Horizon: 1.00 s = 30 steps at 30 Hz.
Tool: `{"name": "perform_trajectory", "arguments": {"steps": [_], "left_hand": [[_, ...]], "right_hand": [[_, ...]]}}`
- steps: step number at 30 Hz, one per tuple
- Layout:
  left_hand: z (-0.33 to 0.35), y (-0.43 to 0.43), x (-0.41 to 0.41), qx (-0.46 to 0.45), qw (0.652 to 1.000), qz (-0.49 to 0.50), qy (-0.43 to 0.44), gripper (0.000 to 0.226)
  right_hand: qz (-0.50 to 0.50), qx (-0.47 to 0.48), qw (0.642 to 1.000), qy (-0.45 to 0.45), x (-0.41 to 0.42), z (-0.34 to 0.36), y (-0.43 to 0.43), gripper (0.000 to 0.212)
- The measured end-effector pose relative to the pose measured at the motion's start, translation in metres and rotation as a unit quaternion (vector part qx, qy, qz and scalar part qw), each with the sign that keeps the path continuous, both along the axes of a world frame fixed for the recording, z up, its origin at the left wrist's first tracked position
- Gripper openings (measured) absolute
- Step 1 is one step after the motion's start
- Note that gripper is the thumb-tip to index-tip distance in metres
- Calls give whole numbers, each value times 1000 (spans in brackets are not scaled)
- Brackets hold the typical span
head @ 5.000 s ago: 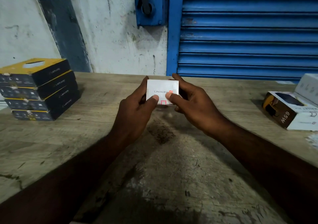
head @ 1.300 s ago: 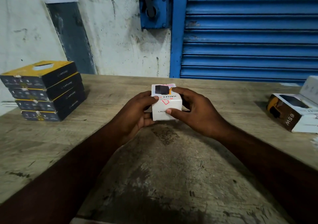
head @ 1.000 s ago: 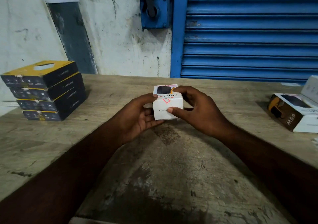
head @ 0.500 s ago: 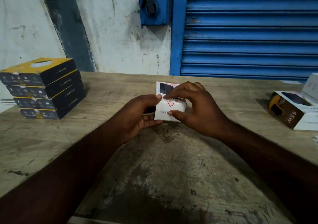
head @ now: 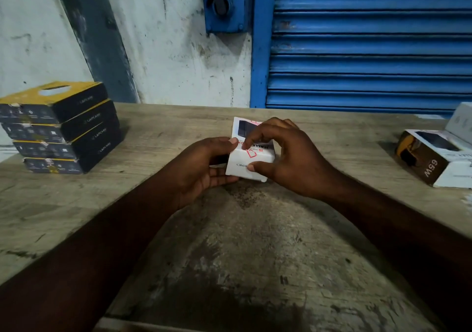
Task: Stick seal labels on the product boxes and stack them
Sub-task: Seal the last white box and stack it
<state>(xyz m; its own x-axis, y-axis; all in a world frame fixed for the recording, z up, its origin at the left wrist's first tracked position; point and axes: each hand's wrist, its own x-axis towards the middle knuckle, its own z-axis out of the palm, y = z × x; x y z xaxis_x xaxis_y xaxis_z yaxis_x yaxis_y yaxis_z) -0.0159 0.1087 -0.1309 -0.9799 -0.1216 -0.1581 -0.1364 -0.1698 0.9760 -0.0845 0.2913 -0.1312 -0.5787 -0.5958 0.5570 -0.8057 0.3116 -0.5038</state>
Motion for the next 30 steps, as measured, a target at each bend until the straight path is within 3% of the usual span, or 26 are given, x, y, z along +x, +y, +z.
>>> {"name": "perform_trajectory", "arguments": {"steps": [25,30], "left_hand": [[-3,0,-3,-46,999,-12,9,13],[-3,0,-3,-32,999,-2,8,12]], "right_hand": [[1,23,1000,-7,-3,-3,-1,44],[7,-1,1000,5,-4,-2,0,32]]}}
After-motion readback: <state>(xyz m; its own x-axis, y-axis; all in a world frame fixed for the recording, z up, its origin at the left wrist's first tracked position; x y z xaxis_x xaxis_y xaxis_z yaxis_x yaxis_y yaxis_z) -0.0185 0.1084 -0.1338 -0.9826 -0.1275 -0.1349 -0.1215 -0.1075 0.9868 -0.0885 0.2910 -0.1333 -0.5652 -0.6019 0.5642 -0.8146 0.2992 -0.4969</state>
